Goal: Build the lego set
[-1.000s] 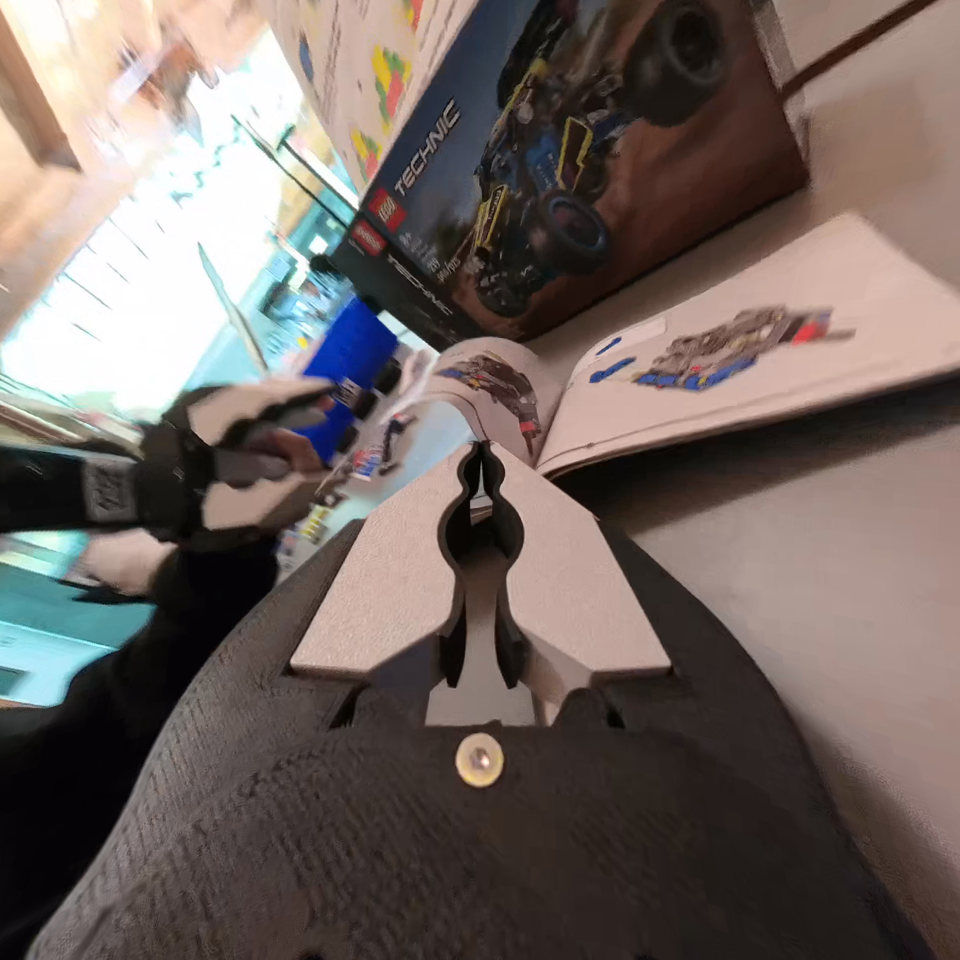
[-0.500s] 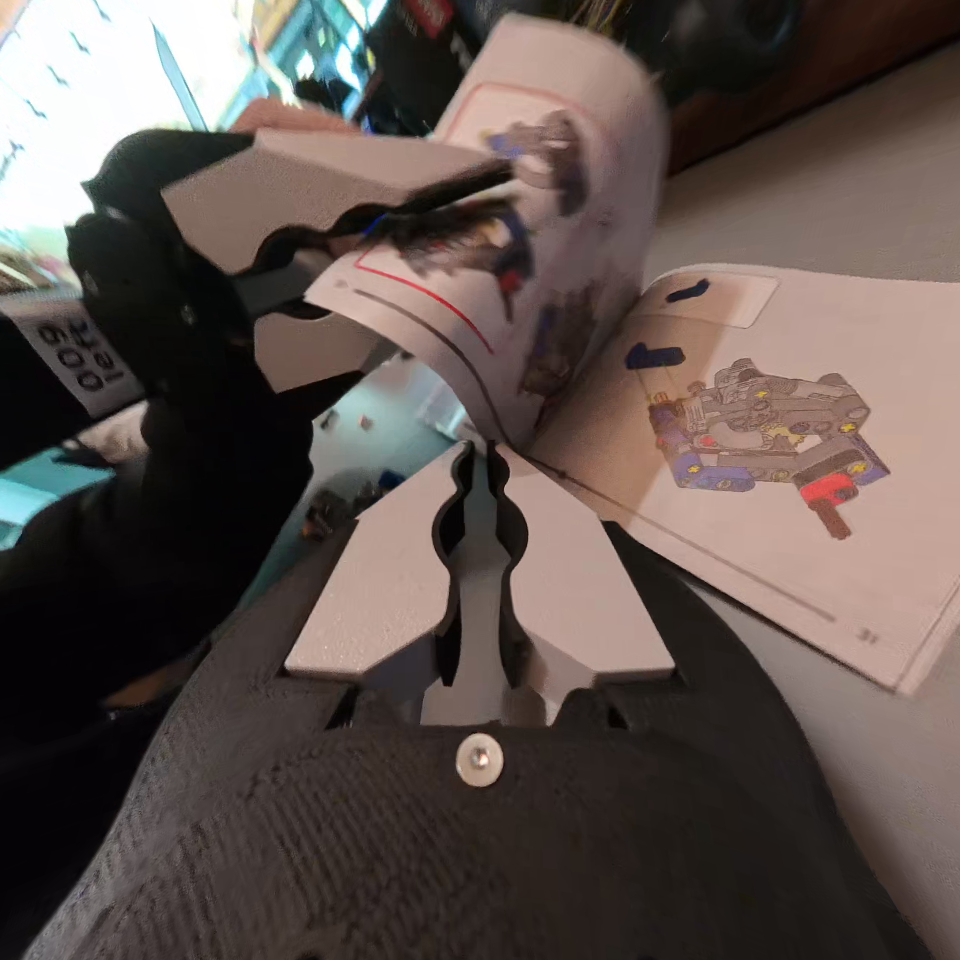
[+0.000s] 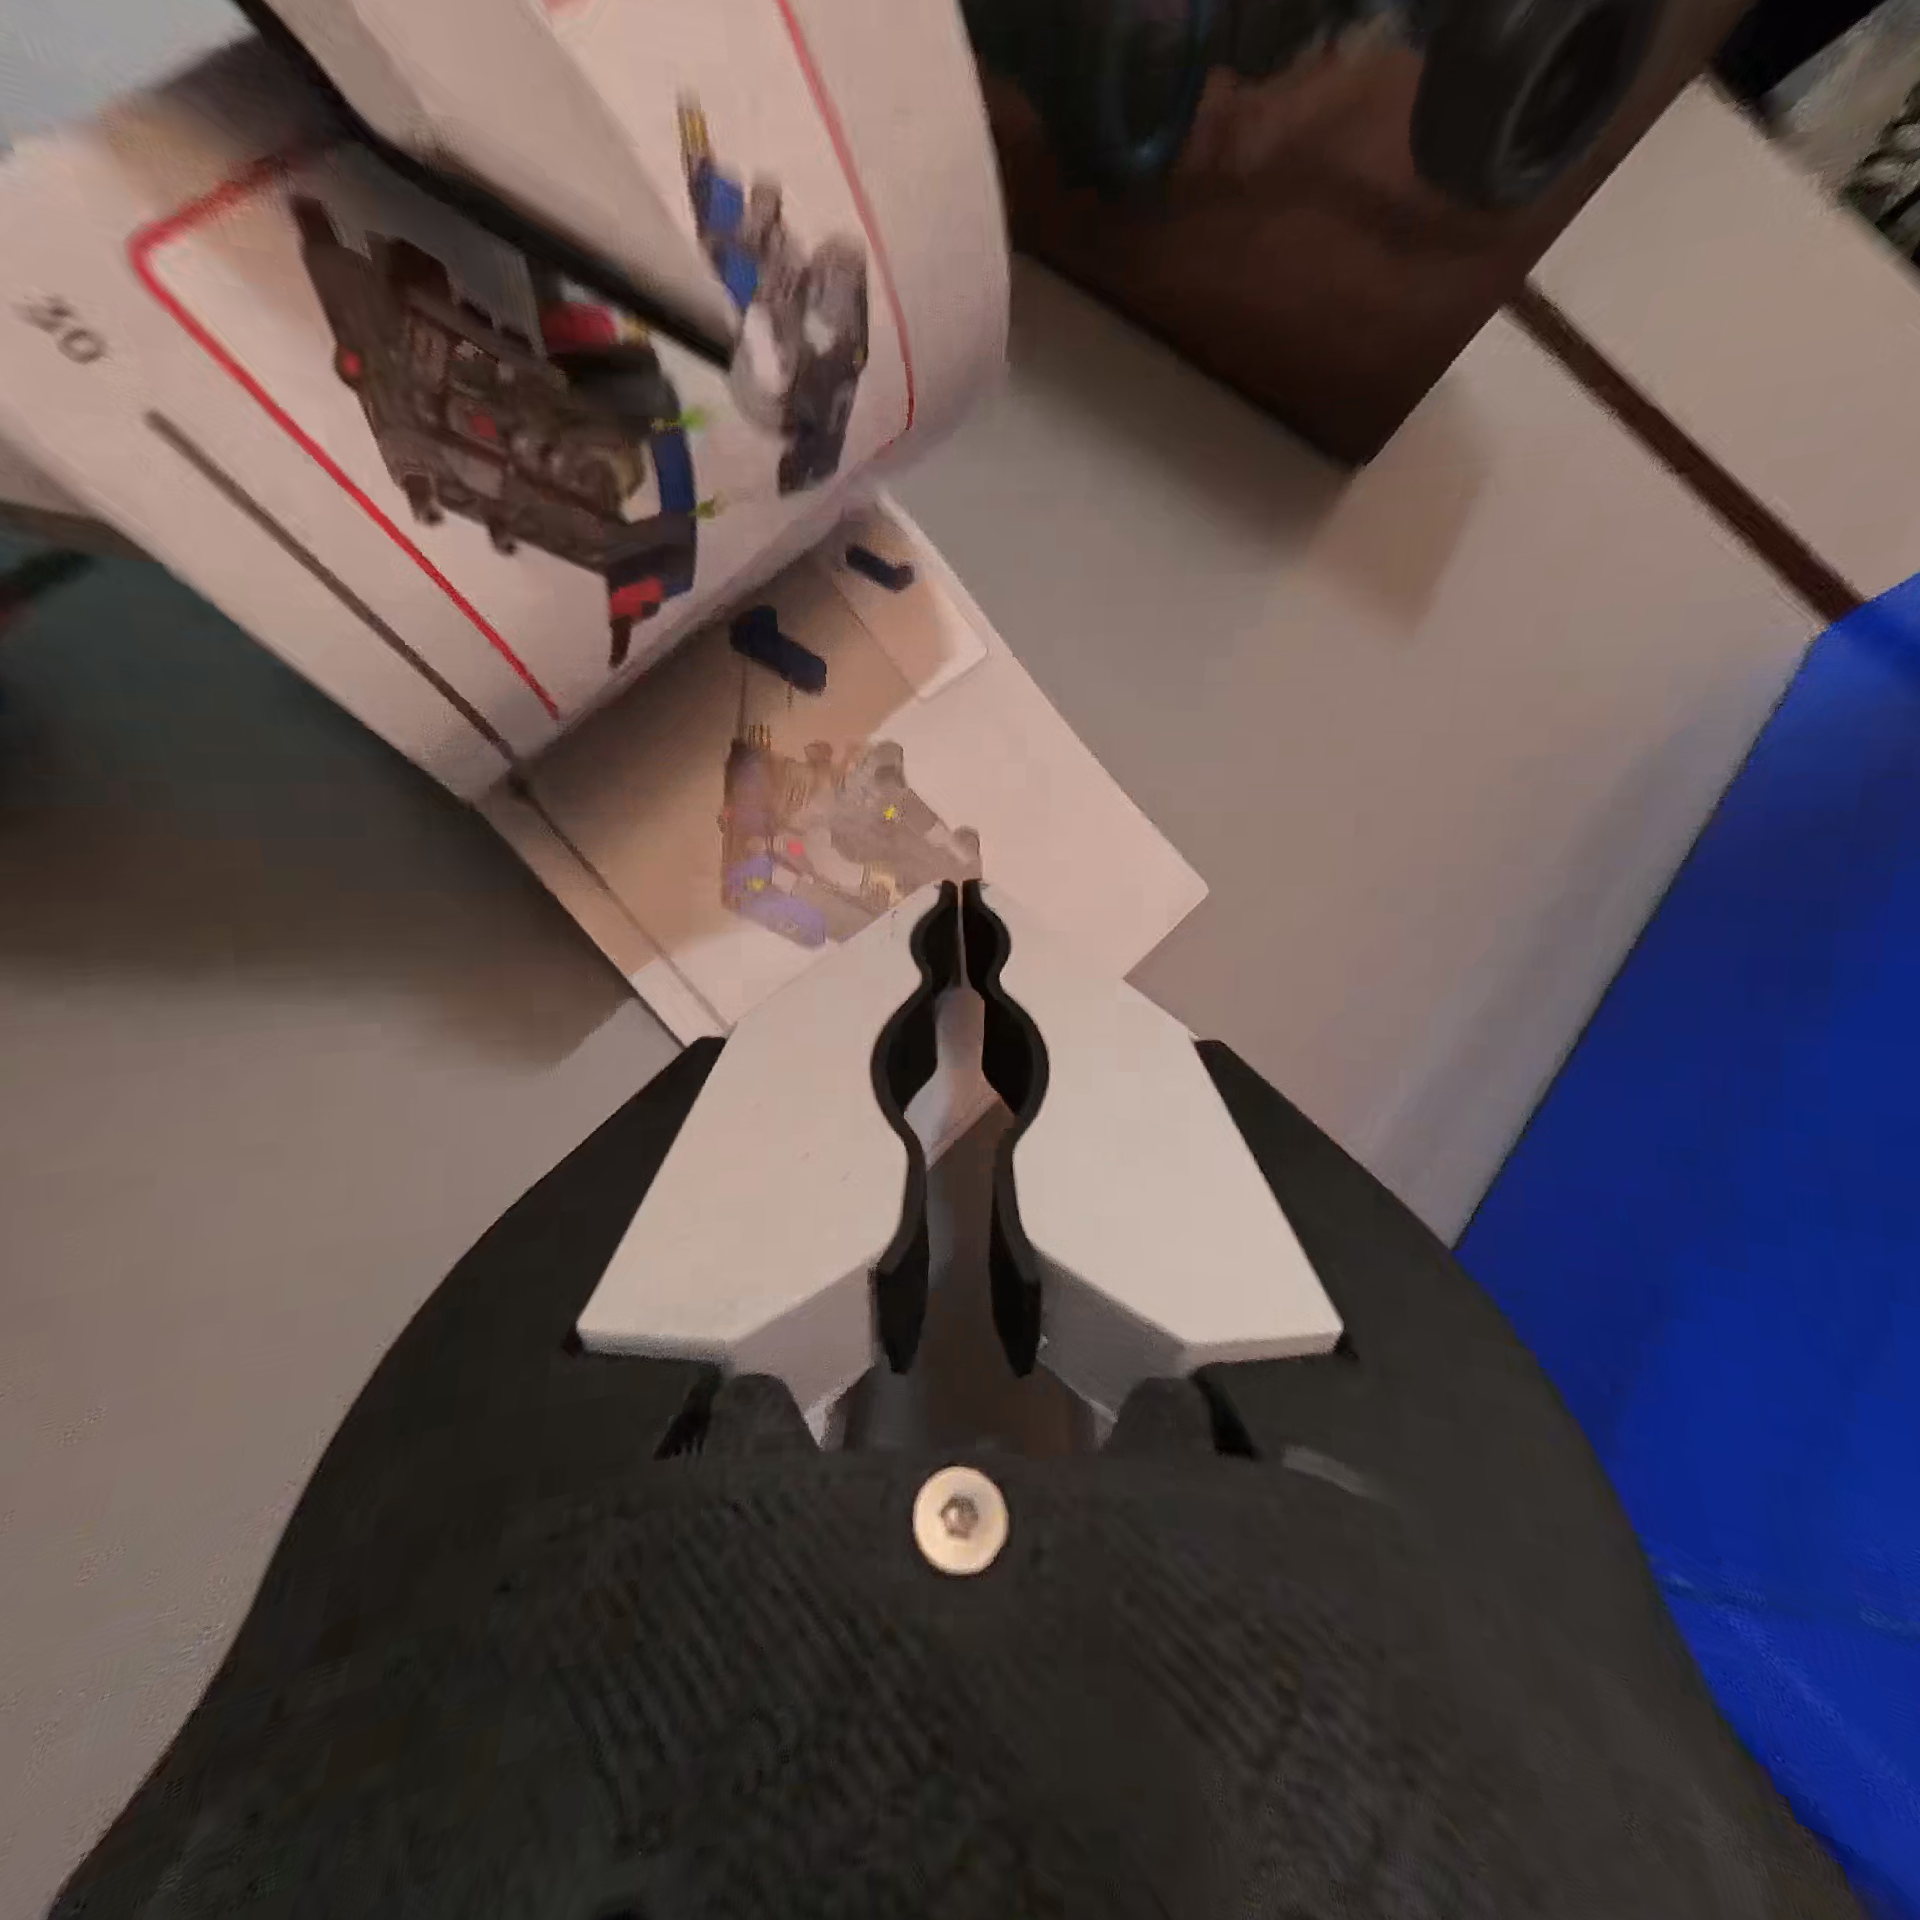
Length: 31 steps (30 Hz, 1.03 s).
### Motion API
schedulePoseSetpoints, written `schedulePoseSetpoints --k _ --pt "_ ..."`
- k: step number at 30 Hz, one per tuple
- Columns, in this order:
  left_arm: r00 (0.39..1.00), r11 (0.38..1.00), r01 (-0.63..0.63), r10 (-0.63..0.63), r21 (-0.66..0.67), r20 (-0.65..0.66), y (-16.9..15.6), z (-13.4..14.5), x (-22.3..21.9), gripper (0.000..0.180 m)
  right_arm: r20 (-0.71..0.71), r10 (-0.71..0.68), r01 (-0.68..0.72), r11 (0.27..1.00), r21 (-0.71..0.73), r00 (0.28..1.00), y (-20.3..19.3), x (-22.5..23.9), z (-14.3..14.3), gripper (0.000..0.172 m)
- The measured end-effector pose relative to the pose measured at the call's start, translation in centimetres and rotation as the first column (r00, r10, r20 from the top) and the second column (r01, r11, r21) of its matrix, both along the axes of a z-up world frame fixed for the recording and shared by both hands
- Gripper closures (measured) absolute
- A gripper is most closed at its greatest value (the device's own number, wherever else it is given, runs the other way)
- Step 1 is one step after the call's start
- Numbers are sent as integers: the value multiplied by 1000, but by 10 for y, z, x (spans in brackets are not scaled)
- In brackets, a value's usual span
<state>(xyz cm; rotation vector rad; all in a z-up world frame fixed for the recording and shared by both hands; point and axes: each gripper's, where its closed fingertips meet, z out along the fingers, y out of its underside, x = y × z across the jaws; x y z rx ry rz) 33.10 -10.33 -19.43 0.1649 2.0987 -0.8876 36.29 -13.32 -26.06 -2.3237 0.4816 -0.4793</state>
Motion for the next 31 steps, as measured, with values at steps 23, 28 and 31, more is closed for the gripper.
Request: schedulePoseSetpoints --k 23,28,31 --pt "886 993 -13 65 116 -460 21 -69 -6 180 224 323 -321 946 -42 920 -4 -15 -3 172" --pt "899 990 -6 66 139 -432 23 -75 -7 180 202 308 -308 951 -34 930 -4 -14 -3 172" --pt "917 985 -2 70 171 -394 27 -75 -9 180 189 307 -307 951 -28 933 -4 -14 -4 172"
